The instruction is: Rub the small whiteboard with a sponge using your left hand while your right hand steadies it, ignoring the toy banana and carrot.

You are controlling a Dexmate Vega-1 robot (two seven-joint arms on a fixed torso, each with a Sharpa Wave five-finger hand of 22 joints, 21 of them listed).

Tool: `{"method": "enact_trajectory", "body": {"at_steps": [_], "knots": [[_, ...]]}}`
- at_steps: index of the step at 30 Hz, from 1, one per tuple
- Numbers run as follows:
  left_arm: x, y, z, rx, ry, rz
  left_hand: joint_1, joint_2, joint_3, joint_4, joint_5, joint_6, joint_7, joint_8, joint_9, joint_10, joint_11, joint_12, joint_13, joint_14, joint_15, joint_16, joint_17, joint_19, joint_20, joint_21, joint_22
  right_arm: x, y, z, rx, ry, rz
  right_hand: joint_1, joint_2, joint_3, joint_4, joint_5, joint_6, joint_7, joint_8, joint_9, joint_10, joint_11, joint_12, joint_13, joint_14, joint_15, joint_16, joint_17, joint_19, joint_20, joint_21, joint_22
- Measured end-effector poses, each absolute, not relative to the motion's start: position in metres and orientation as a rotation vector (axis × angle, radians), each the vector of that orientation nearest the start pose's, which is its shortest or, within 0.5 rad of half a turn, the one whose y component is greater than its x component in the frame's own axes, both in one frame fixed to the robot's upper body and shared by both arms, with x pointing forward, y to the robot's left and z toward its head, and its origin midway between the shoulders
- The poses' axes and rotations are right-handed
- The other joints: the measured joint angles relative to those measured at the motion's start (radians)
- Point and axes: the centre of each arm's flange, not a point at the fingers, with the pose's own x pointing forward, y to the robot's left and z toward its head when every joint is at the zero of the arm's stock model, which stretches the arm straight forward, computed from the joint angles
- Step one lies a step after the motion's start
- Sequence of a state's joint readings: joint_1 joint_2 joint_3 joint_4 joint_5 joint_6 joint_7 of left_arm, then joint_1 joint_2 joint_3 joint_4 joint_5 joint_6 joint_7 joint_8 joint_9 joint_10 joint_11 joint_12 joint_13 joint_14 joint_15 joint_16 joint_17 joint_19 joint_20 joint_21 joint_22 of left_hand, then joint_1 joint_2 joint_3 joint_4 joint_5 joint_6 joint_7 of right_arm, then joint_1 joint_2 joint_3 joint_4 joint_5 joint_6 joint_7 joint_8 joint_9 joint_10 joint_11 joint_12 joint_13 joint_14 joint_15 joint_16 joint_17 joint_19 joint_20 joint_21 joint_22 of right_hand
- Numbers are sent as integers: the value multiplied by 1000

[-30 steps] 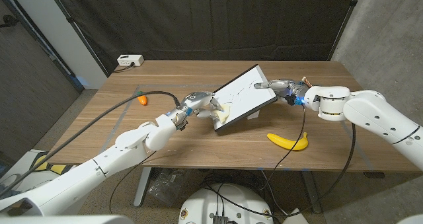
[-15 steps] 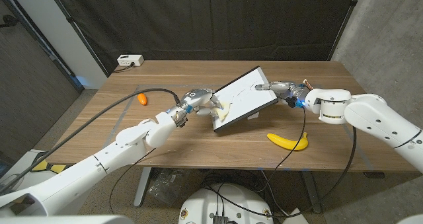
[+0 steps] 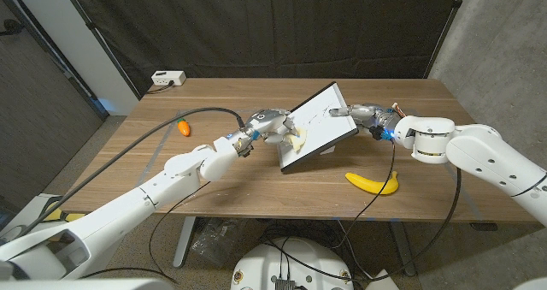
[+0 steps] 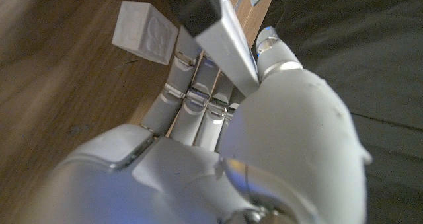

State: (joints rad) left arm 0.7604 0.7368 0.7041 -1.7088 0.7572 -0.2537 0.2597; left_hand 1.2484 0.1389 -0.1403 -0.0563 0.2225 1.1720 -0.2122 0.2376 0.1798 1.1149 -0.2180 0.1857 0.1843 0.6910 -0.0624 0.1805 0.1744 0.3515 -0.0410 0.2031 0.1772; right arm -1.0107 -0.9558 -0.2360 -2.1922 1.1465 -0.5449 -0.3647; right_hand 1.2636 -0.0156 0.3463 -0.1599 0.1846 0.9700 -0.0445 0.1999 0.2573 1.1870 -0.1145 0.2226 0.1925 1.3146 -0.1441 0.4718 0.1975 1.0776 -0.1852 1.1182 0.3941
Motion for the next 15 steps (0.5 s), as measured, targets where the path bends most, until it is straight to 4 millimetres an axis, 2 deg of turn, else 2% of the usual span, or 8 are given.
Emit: {"method": "enact_trajectory", "body": {"at_steps": [15], "knots": [[554,104,20,1435,-1306,-149,1,2,-4,4,0,-1,0,-3,-1,0,0,0,0,5,-5,0,0,0,0,0,0,505,-231,13,-95,-131,329,0,0,11,-2,0,0,0,0,0,-1,2,5,2,0,0,0,2,0,0,0,0]]}}
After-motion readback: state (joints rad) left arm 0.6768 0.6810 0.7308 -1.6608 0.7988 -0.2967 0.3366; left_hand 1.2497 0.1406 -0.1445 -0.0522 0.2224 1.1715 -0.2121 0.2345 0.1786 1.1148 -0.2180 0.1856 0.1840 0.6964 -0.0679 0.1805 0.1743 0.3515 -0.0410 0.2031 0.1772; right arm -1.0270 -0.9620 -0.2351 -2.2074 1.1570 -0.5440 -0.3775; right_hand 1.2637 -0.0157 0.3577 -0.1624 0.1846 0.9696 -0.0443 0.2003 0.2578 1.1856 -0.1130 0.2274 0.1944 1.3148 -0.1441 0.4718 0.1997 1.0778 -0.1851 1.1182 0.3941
